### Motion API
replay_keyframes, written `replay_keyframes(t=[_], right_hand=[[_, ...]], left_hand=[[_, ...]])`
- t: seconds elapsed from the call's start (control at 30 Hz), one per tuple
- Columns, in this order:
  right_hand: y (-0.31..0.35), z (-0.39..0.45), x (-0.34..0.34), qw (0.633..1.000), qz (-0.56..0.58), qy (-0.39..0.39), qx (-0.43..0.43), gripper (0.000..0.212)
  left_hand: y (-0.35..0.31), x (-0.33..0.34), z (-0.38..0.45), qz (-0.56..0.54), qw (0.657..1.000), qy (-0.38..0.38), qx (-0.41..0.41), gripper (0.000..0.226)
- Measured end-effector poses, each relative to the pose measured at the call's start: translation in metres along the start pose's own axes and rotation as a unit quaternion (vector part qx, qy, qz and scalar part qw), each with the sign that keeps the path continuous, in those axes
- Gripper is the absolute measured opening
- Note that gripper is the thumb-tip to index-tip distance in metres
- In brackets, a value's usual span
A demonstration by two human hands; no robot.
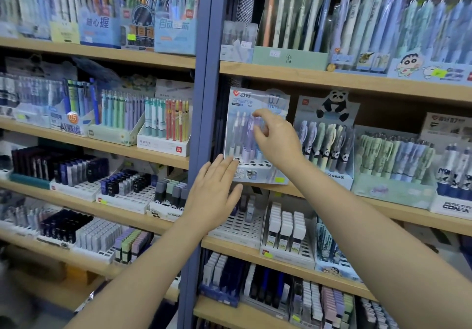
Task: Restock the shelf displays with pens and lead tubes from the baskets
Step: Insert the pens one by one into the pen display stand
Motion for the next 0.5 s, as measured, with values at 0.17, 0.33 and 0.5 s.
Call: replay_keyframes(t=[0.17, 0.33, 0.5], right_hand=[[-0.001, 0.0, -0.008, 0.999, -0.004, 0.036, -0.001, 0.038], [-0.008, -0.031, -0.02, 0.997, -0.066, 0.039, -0.017, 0.05], [-0.047, -0.09, -0.017, 0.996, -0.073, 0.016, 0.055, 0.052]], left_hand=[[-0.002, 0.002, -0.001, -0.001, 1.0, 0.002, -0.01, 0.075], [-0.004, 0.003, -0.001, -0.001, 1.0, -0.001, -0.021, 0.074], [-0.011, 0.015, -0.006, 0.055, 0.998, -0.02, -0.013, 0.066]])
Point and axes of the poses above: each hand's wrist, its own z-axis towards the middle knuckle, its own x-axis out of the palm, y = z × x, the point moved 7 cm from there along z, towards the middle knuckle, and after that the axes turned 3 degrees about -x, right-handed, at the moved point
